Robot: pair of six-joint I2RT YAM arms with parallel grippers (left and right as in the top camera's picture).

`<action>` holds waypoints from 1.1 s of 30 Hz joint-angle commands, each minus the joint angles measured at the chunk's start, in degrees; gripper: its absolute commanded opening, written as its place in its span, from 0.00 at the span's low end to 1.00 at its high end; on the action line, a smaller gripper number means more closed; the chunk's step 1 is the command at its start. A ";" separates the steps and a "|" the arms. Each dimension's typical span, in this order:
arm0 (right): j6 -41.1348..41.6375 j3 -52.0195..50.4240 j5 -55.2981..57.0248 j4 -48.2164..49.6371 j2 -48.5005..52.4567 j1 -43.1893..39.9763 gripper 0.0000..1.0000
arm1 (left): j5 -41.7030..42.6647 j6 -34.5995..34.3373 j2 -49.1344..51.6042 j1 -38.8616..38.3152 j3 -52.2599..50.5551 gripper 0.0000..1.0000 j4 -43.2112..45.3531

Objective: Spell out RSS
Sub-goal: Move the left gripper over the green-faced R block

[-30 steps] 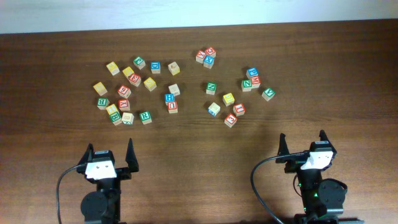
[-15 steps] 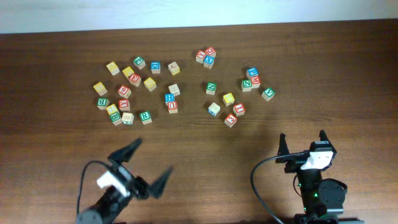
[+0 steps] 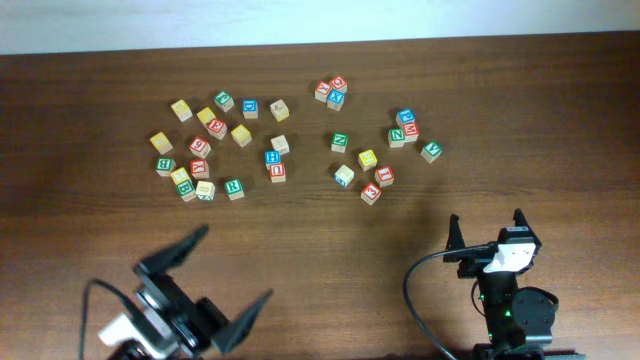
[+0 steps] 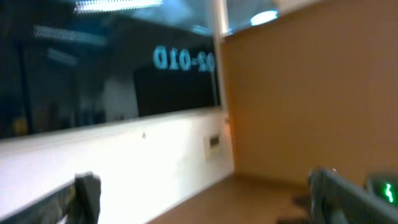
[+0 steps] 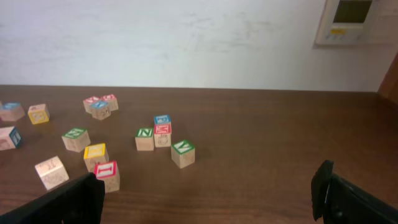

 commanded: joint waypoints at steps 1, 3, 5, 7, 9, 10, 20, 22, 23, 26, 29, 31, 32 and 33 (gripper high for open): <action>-0.17 -0.46 0.68 -0.15 -0.57 0.33 0.98 | 4.09 13.51 15.82 0.13 22.75 0.99 -25.27; -0.17 -0.46 0.68 -0.15 -0.57 0.33 0.98 | 14.21 14.49 22.27 0.13 29.92 0.99 -34.03; -0.17 -0.46 0.68 -0.15 -0.57 0.33 0.98 | 21.44 14.56 28.70 0.11 34.82 0.99 -39.01; -0.17 -0.46 0.68 -0.15 -0.57 0.33 0.98 | 21.29 13.99 32.35 0.13 35.91 0.99 -38.60; -0.17 -0.46 0.68 -0.15 -0.57 0.33 0.98 | 17.40 9.35 35.36 0.11 36.57 0.99 -38.95; -0.17 -0.46 0.68 -0.15 -0.57 0.33 0.98 | 13.92 6.25 37.11 0.00 36.96 0.99 -39.69; -0.17 -0.46 0.68 -0.15 -0.57 0.33 0.98 | -27.54 3.82 59.28 -10.80 45.46 0.99 -66.10; -0.17 -0.46 0.68 -0.15 -0.57 0.33 0.98 | -23.80 3.87 63.08 -11.98 45.46 0.99 -67.25; -0.17 -0.46 0.68 -0.15 -0.57 0.33 0.98 | -23.26 3.85 64.65 -12.39 45.51 0.99 -66.84; -0.17 -0.46 0.68 -0.15 -0.57 0.33 0.98 | -23.96 2.84 70.07 -12.74 47.28 0.99 -68.70; -0.17 -0.46 0.68 -0.15 -0.57 0.33 0.98 | -32.70 -1.42 75.89 -13.38 52.46 0.99 -75.65; -0.17 -0.46 0.68 -0.15 -0.57 0.33 0.98 | -45.46 -5.51 81.29 -14.34 58.03 0.99 -81.66; -0.17 -0.46 0.68 -0.15 -0.57 0.33 0.98 | -47.91 -6.60 82.66 -14.64 58.90 0.99 -82.07; -0.17 -0.46 0.68 -0.15 -0.57 0.33 0.98 | -48.61 -7.04 83.56 -14.69 59.12 0.99 -81.90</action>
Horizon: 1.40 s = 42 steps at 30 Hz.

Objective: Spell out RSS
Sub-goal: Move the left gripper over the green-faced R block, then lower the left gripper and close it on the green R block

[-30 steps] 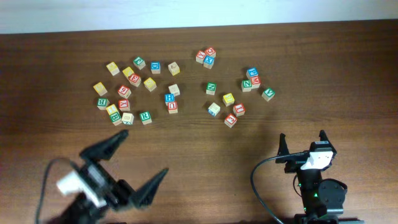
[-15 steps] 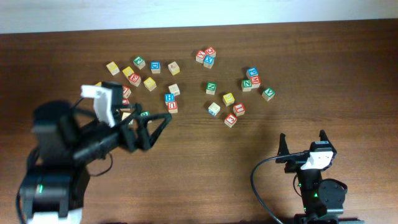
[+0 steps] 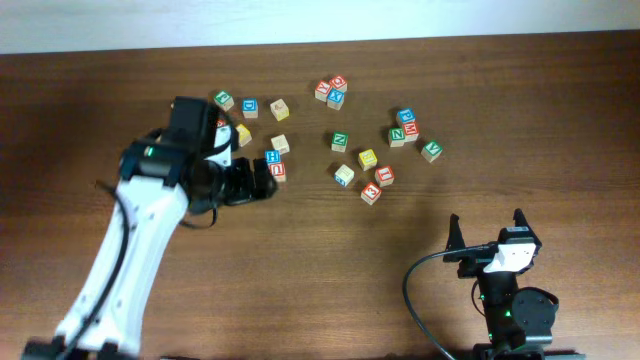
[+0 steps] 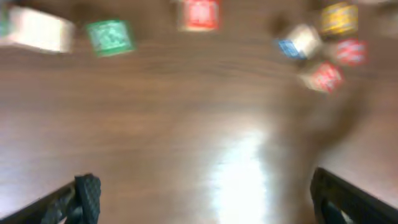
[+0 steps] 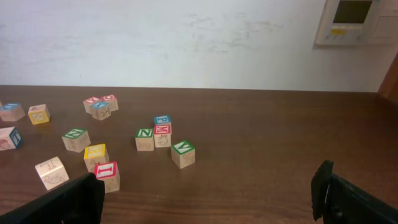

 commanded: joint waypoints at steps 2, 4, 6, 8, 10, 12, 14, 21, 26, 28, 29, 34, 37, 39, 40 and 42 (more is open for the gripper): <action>-0.15 -0.46 0.68 -0.17 -0.42 0.31 0.98 | -13.79 -7.65 6.60 -0.96 4.44 0.99 0.07; -0.15 -0.46 0.68 -0.17 -0.42 0.31 0.98 | -13.79 -9.70 9.35 -0.94 4.42 0.99 0.37; -0.15 -0.46 0.68 -0.17 -0.42 0.31 0.98 | -13.68 -11.02 11.56 -0.94 4.39 0.99 0.35; -0.15 -0.46 0.68 -0.17 -0.42 0.31 0.98 | -13.79 -11.19 14.53 -0.87 4.37 0.99 0.68; -0.15 -0.46 0.68 -0.17 -0.42 0.31 0.98 | -13.86 -11.17 17.11 -0.90 4.37 0.99 1.38; -0.15 -0.46 0.68 -0.17 -0.42 0.31 0.98 | -13.97 -11.17 20.37 -0.90 4.37 0.99 2.25; -0.15 -0.46 0.68 -0.17 -0.42 0.31 0.98 | -13.99 -11.10 23.15 -0.90 4.37 0.99 3.48; -0.15 -0.46 0.68 -0.17 -0.42 0.31 0.98 | -14.01 -8.57 28.48 -0.87 4.37 0.94 7.23; -0.15 -0.46 0.68 -0.17 -0.42 0.31 0.98 | -15.32 -6.54 29.44 -0.87 4.37 0.84 9.53; -0.15 -0.46 0.68 -0.17 -0.42 0.31 0.98 | -15.30 -5.99 29.49 -0.76 4.37 0.83 10.05; -0.15 -0.46 0.68 -0.17 -0.42 0.31 0.98 | -15.30 -5.97 29.49 -0.63 4.37 0.79 10.19; -0.15 -0.46 0.68 -0.17 -0.42 0.31 0.98 | -15.28 -5.14 29.62 0.87 4.35 0.74 10.62; -0.15 -0.46 0.68 -0.17 -0.42 0.31 0.98 | -15.08 -5.11 29.66 1.66 4.33 0.72 10.86; -0.15 -0.46 0.68 -0.17 -0.42 0.31 0.98 | -15.06 -5.11 29.66 1.66 4.33 0.69 10.88; -0.15 -0.46 0.68 -0.17 -0.42 0.31 0.98 | -15.06 -5.11 29.66 1.66 4.33 0.67 10.95; -0.15 -0.46 0.68 -0.17 -0.42 0.31 0.98 | -15.06 -5.09 29.66 1.60 4.28 0.65 11.26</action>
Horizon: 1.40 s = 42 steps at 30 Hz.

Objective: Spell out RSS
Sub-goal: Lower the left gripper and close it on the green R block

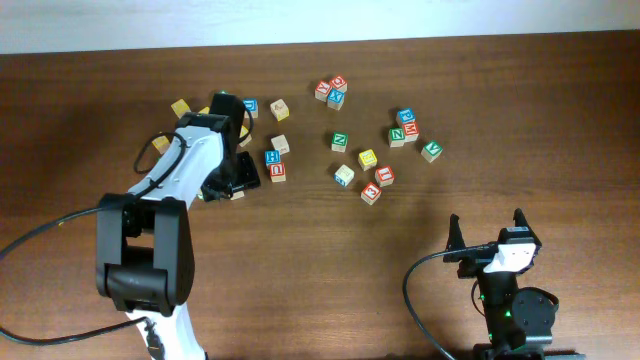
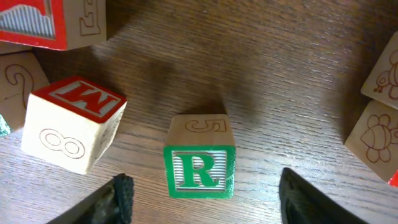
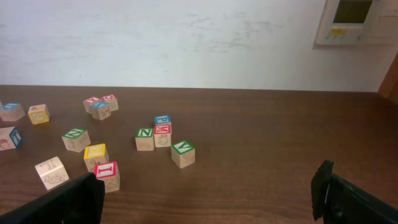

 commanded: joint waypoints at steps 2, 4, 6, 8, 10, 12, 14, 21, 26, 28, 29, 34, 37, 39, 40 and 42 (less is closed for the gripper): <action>-0.13 -0.46 0.68 -0.20 -0.42 0.31 0.98 | -0.57 0.74 1.31 0.00 0.72 0.65 1.11; -0.13 -0.46 0.68 -0.20 -0.42 0.31 0.98 | -0.59 0.74 1.36 0.00 0.72 0.65 1.66; -0.13 -0.46 0.68 -0.20 -0.42 0.31 0.98 | -0.59 0.74 1.36 0.00 0.72 0.64 1.60; -0.13 -0.46 0.68 -0.20 -0.42 0.31 0.98 | -0.59 0.74 1.36 0.00 0.72 0.64 1.60; -0.13 -0.46 0.68 -0.20 -0.42 0.31 0.98 | -0.61 0.76 1.36 0.04 0.72 0.64 1.60; -0.13 -0.46 0.68 -0.20 -0.42 0.31 0.98 | -0.61 0.79 1.38 0.04 0.70 0.63 1.62; -0.13 -0.46 0.68 -0.20 -0.42 0.31 0.98 | -0.59 0.79 1.38 0.04 0.66 0.63 1.57; -0.13 -0.46 0.68 -0.20 -0.42 0.31 0.98 | -0.61 2.25 1.49 0.04 -2.47 0.64 4.63; -0.13 -0.46 0.68 -0.20 -0.42 0.31 0.98 | -0.59 2.25 1.51 0.04 -3.19 0.63 6.40; -0.13 -0.46 0.68 -0.20 -0.42 0.31 0.98 | -0.61 2.25 1.51 0.07 -3.21 0.63 6.73; -0.13 -0.46 0.68 -0.20 -0.42 0.31 0.98 | -0.59 2.25 1.53 0.11 -3.21 0.60 6.78; -0.13 -0.46 0.68 -0.20 -0.42 0.31 0.98 | -0.85 2.23 1.57 0.15 -3.21 0.54 7.15; -0.13 -0.46 0.68 -0.20 -0.42 0.31 0.98 | -0.85 2.23 1.57 0.15 -3.21 0.54 7.37; -0.13 -0.46 0.68 -0.20 -0.42 0.31 0.98 | -1.53 2.23 1.57 0.15 -3.21 0.55 7.39; -0.13 -0.46 0.68 -0.20 -0.42 0.31 0.98 | -2.03 2.25 1.57 0.15 -3.21 0.56 7.39; -0.13 -0.46 0.68 -0.20 -0.42 0.31 0.99 | -2.14 2.25 1.57 0.15 -3.21 0.55 7.28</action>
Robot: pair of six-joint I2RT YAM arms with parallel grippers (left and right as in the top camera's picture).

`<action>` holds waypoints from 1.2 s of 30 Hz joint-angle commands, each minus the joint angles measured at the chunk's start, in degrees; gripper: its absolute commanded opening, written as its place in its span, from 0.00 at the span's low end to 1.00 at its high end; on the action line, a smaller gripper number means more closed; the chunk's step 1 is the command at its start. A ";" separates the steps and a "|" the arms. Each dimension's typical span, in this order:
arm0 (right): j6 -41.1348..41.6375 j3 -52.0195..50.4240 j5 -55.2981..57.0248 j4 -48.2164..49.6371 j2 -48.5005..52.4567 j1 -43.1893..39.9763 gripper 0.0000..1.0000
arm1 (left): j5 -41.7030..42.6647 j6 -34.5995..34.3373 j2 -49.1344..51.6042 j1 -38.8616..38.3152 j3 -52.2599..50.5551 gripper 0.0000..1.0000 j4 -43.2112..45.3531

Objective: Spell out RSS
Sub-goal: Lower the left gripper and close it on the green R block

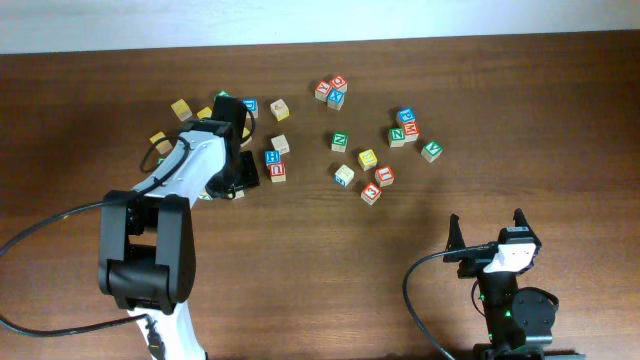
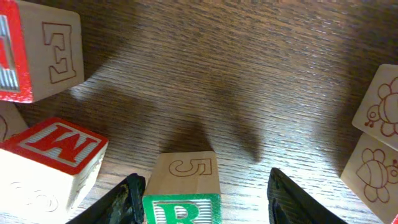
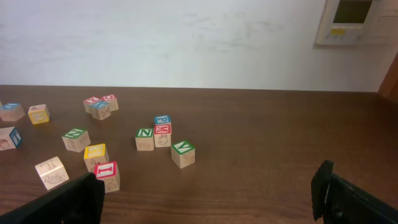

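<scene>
A wooden block with a green R face [image 2: 183, 190] and a 5 on its side lies on the table. My left gripper [image 2: 205, 190] is open and low around it. The left finger [image 2: 130, 199] is right beside the block; the right finger [image 2: 289, 199] stands well apart. From overhead the left gripper [image 1: 240, 172] covers that block in the left cluster. My right gripper [image 1: 488, 235] stands open at the near right, nothing between its fingers [image 3: 84, 196]. I can read no S face.
A red M block [image 2: 53, 155] and a red E block [image 2: 37, 56] crowd the R block's left; two plain picture blocks [image 2: 379, 112] lie to the right. Other letter blocks lie mid-table [image 1: 365, 170], at the back [image 1: 330, 90] and at the right [image 1: 405, 130].
My left gripper has come lower and closer, so the R block now sits between its open fingers at the bottom of the wrist view. The right arm has not moved.
My left gripper stood open at the table's near left edge, its camera facing the room. Then it was over the left cluster of blocks, then just above the green R block, and now down around it, still open. The right arm stayed parked.
</scene>
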 commanded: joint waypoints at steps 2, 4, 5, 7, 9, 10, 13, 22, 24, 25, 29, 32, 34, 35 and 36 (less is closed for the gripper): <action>-0.15 -0.46 0.68 -0.17 -0.42 0.31 0.98 | -1.55 0.52 0.90 0.22 -0.72 0.54 0.15; -0.15 -0.46 0.68 -0.17 -0.42 0.31 0.98 | -1.51 0.52 0.92 0.22 -0.83 0.54 0.24; -0.15 -0.46 0.68 -0.17 -0.42 0.31 0.98 | -1.51 0.52 0.98 0.22 -0.92 0.54 0.24; -0.15 -0.46 0.68 -0.17 -0.42 0.31 0.98 | -1.51 0.52 1.25 0.22 -1.03 0.53 0.15; -0.15 -0.46 0.68 -0.17 -0.42 0.31 0.98 | -1.53 0.52 1.44 0.22 -1.46 0.51 0.15; -0.15 -0.46 0.68 -0.17 -0.42 0.31 0.98 | -1.53 0.52 1.44 0.22 -1.70 0.50 0.20; -0.15 -0.46 0.68 -0.17 -0.42 0.31 0.98 | -1.53 0.52 1.46 0.22 -2.27 0.50 1.07; -0.15 -0.46 0.68 -0.17 -0.42 0.31 0.99 | -1.55 1.62 1.46 0.22 -2.25 0.46 2.51; -0.15 -0.46 0.68 -0.17 -0.42 0.31 0.98 | -1.55 1.60 1.46 0.22 -2.25 0.45 2.64; -0.15 -0.46 0.68 -0.17 -0.42 0.31 0.98 | -1.55 1.60 1.46 0.22 -2.25 0.45 2.64; -0.15 -0.46 0.68 -0.17 -0.42 0.31 0.98 | -1.55 1.60 1.46 0.22 -2.25 0.40 2.67; -0.15 -0.46 0.68 -0.17 -0.42 0.31 0.98 | -1.55 1.60 1.46 0.22 -2.25 0.38 2.69; -0.15 -0.46 0.68 -0.17 -0.42 0.31 0.98 | -1.53 1.57 1.46 0.22 -2.25 0.34 2.69; -0.15 -0.46 0.68 -0.17 -0.42 0.31 0.98 | -1.53 1.57 1.46 0.22 -2.25 0.33 2.69; -0.15 -0.46 0.68 -0.17 -0.42 0.31 0.98 | -1.55 1.57 1.46 0.22 -2.25 0.32 2.80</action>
